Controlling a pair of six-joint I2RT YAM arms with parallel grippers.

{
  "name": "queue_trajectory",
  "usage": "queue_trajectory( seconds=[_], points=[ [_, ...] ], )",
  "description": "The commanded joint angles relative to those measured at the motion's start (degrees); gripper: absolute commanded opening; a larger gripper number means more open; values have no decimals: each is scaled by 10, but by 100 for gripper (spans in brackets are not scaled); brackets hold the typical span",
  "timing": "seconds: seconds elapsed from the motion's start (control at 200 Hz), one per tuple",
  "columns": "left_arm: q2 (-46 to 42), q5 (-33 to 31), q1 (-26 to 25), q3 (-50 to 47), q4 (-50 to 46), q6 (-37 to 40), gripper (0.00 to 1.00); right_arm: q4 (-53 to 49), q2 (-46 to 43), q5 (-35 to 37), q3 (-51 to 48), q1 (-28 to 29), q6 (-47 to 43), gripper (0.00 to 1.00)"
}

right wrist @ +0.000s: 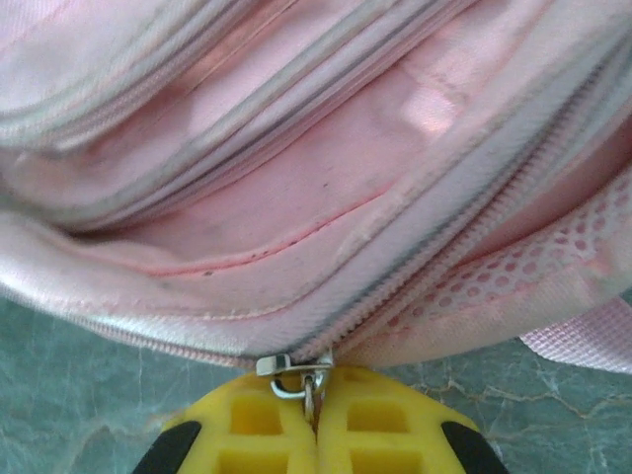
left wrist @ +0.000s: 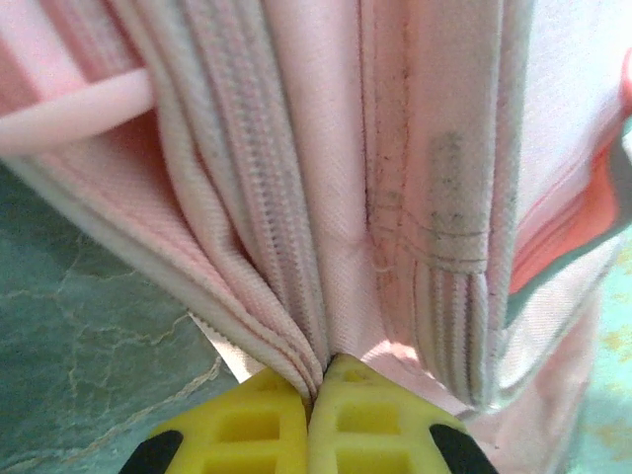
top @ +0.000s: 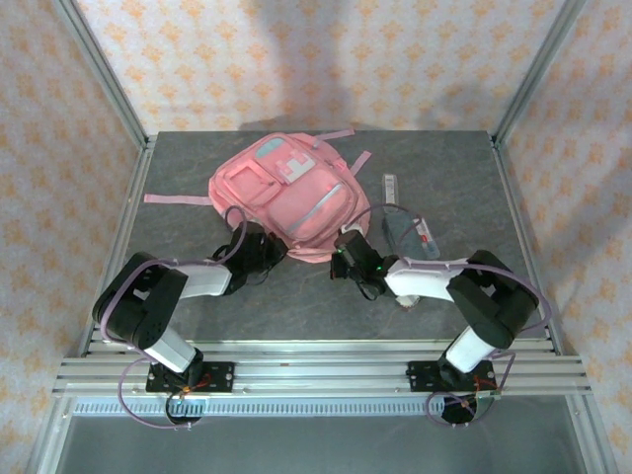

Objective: Pack the student bag

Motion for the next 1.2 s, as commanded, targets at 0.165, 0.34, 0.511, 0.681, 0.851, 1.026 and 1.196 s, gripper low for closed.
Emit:
queue_trajectory(
  seconds=[0.165, 0.34, 0.511, 0.681, 0.851, 1.026, 1.196],
  points=[
    [-11, -107, 31, 142, -219, 178, 0, -80, 43, -77, 61, 83, -82, 0],
    [-62, -128, 112, 159, -255, 198, 0, -63, 115, -126, 156, 128, -79, 0],
    [-129, -121, 138, 121, -264, 179, 55, -38, 177, -167, 236, 128, -63, 0],
    [-203, -76, 109, -1, -217, 102, 63, -37, 205, -179, 267, 127, -64, 0],
    [-229, -103, 39, -93, -160, 28, 65, -37, 208, -180, 262, 127, -63, 0],
    [-185, -113, 4, -100, -96, 1, 67, -34, 205, -180, 253, 128, -59, 0],
    [-124, -127, -7, -71, -68, -1, 28, -38, 202, -172, 249, 127, -48, 0]
  ],
)
